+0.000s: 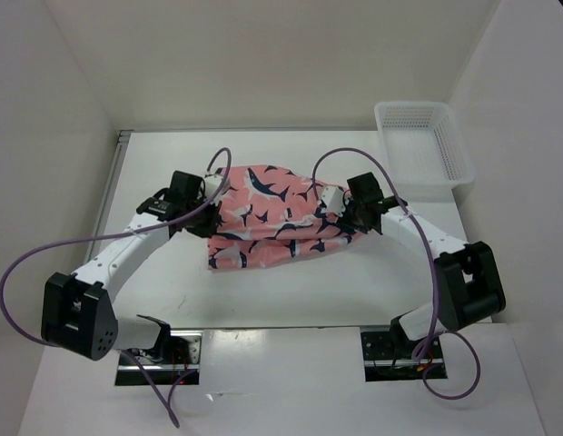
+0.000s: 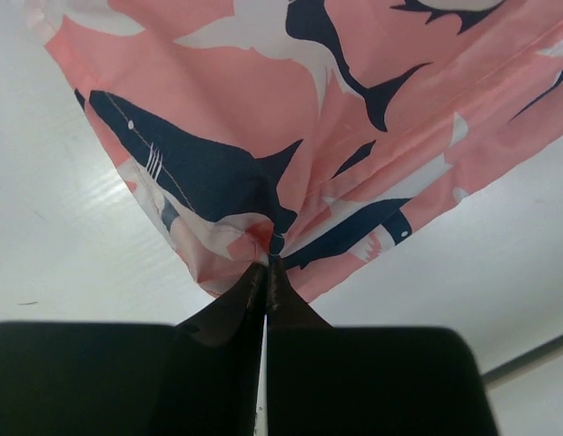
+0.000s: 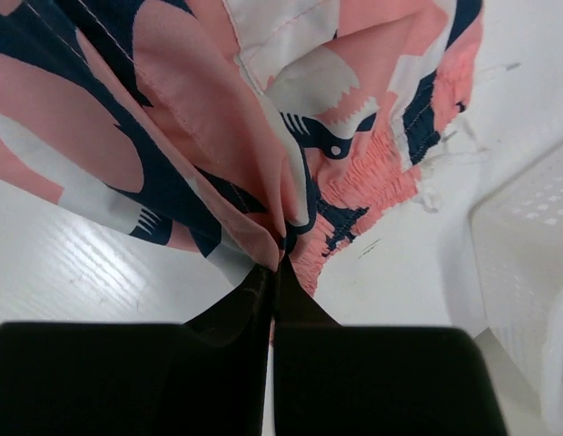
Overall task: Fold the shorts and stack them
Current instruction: Fold the shorts
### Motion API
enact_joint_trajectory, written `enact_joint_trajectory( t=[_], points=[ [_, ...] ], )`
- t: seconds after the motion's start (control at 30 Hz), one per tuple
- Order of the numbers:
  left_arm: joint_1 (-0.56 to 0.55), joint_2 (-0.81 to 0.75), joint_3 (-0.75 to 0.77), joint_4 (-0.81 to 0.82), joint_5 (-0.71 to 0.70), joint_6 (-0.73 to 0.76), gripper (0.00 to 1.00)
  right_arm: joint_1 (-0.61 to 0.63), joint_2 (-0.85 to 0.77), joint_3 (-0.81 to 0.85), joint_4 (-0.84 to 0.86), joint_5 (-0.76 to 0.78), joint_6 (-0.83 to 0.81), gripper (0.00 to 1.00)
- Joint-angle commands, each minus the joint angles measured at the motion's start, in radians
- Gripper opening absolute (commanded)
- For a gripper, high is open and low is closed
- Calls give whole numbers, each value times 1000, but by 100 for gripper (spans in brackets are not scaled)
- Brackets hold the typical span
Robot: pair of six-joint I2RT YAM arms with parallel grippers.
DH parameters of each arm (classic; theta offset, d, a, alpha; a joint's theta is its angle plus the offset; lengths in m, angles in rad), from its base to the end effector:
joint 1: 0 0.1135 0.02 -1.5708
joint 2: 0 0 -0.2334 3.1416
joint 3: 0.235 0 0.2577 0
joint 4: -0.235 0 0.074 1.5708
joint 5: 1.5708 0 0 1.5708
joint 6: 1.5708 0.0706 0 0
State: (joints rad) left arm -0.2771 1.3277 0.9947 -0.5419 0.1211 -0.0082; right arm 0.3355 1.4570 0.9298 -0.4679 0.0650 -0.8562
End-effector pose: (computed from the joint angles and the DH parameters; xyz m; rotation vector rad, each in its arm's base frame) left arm 0.2984 -0.0937 0.2042 0.3827 2.4263 -0.2740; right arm 0.3026 0.1007 0.1500 -1.4316 2.1558 -0.2785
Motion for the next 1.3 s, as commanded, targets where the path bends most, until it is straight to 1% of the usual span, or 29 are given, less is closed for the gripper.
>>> enact_joint_trajectory(
  t=[0.0,0.13,0.17,0.23,0.27,0.33,0.37,0.4,0.5,0.53,0.6,0.67,0.73,0.77,0.8,0.83,0.87,0.93,1.0,1.03,1.07,1.1,1.13,1.17,1.2,1.27],
  points=[
    [-7,-41,-68,-82,-57,8,4,-16,-61,-37,-47,105,-66,0],
    [-25,-59,-100,-109,-47,8,6,-16,-61,-25,-60,96,-75,0],
    [-25,-59,-88,-109,-57,8,6,-16,-70,-25,-48,120,-75,0],
    [-25,-59,-58,-109,-78,8,2,-16,-70,15,-48,121,-75,0],
    [-25,-59,-12,-109,-87,8,2,-16,-70,26,-64,121,-86,0],
    [-25,-59,39,-142,-63,8,2,-16,-70,35,-86,102,-99,0],
    [-37,-70,59,-197,-22,8,4,-16,-61,35,-86,102,-99,0],
    [-49,-70,70,-222,-12,8,6,-16,-61,35,-86,102,-112,0],
    [-85,-91,6,-250,-12,8,11,-16,-61,-9,-107,102,-138,0],
    [-85,-91,-40,-272,-12,8,12,-16,-61,-9,-107,102,-150,0],
    [-94,-91,-74,-297,31,8,22,-16,-61,-23,-107,111,-159,0],
    [-103,-91,-122,-320,40,8,27,-16,-61,-34,-107,111,-168,0],
    [-103,-91,-133,-346,52,8,34,-16,-61,-34,-107,111,-181,6],
    [-103,-91,-146,-357,52,8,38,-16,-61,-34,-107,111,-181,12],
    [-103,-91,-146,-368,52,8,42,-16,-61,-34,-107,120,-190,24],
    [-103,-91,-146,-389,52,8,46,-16,-61,-25,-107,121,-190,32],
    [-103,-91,-134,-400,52,8,48,-16,-61,-2,-97,130,-190,34],
    [-103,-91,-85,-412,52,8,48,-16,-61,44,-107,115,-167,34],
    [-103,-91,-35,-388,67,8,49,-16,-61,156,-153,73,-117,35],
    [-74,-91,16,-369,90,8,50,-16,-61,200,-179,5,-95,42],
    [-64,-82,34,-353,103,8,54,-16,-70,292,-207,-39,-51,48],
    [-63,-67,45,-321,103,8,59,-16,-70,334,-281,-83,-34,57],
    [-63,-56,45,-311,113,8,64,-16,-70,369,-314,-126,-23,80],
    [-63,-44,36,-311,129,8,64,-16,-61,409,-339,-199,-14,85],
    [-63,-18,27,-302,141,8,65,-16,-61,420,-371,-229,-4,89],
    [-63,7,16,-270,155,8,67,-6,-49,420,-371,-276,12,89]
  ],
)
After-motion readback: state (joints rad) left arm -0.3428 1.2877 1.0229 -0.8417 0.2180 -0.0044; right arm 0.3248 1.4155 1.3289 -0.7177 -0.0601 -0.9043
